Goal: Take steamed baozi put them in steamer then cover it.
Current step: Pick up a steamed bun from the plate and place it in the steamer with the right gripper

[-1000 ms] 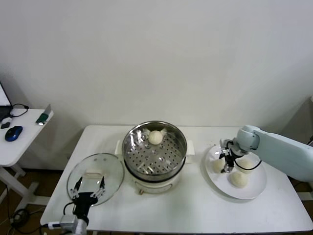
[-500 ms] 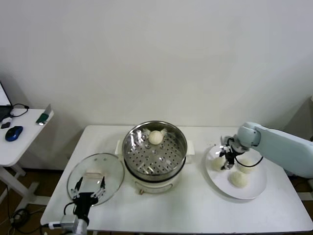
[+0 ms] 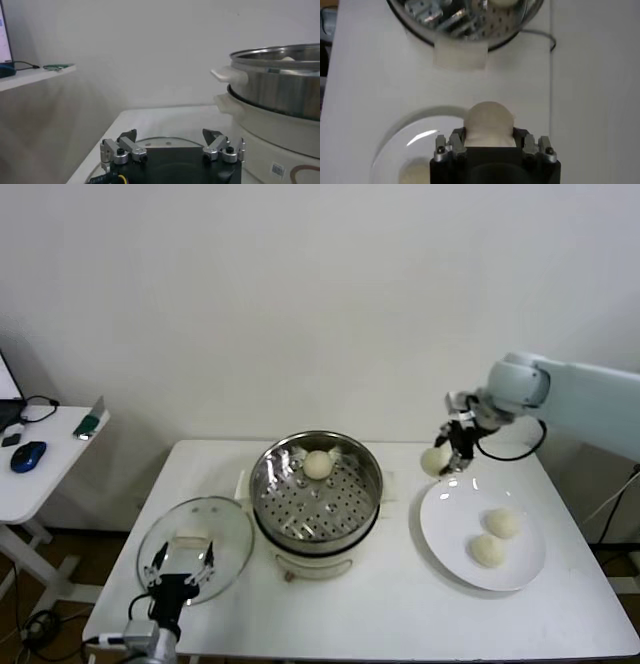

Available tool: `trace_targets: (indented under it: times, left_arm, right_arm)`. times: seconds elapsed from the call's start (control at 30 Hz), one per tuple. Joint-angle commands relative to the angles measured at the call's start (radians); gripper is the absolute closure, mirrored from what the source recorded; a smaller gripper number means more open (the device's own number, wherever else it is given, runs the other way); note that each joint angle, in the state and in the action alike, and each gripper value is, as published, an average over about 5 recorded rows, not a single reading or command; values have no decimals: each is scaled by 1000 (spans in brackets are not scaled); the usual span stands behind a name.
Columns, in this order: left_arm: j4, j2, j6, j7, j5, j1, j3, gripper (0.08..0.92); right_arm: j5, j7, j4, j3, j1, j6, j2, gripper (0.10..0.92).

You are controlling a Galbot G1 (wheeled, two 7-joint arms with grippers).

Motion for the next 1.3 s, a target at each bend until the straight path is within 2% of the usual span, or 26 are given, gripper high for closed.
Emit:
trace_targets:
  times: [0.03, 0.2, 0.53, 1.0, 1.3]
  left_arm:
    - [1, 3, -2, 0, 4, -1, 0, 177]
    - [-9, 2, -2, 0, 2, 1, -2, 177]
    - [-35, 0, -1, 0, -1, 12, -12, 177]
    - [-38, -12, -5, -4, -4, 17, -13, 177]
    - [-35, -10, -4, -5, -15, 17, -18, 177]
  right_arm:
    - [297, 50, 184, -98, 326, -66, 165, 389]
    - [392, 149, 202, 20, 223, -149, 305, 389]
    - [352, 220, 68, 86, 0, -200, 526, 389]
    - [185, 217, -165, 88, -186, -194, 659, 389]
    - [120, 207, -219, 85, -237, -187, 690, 389]
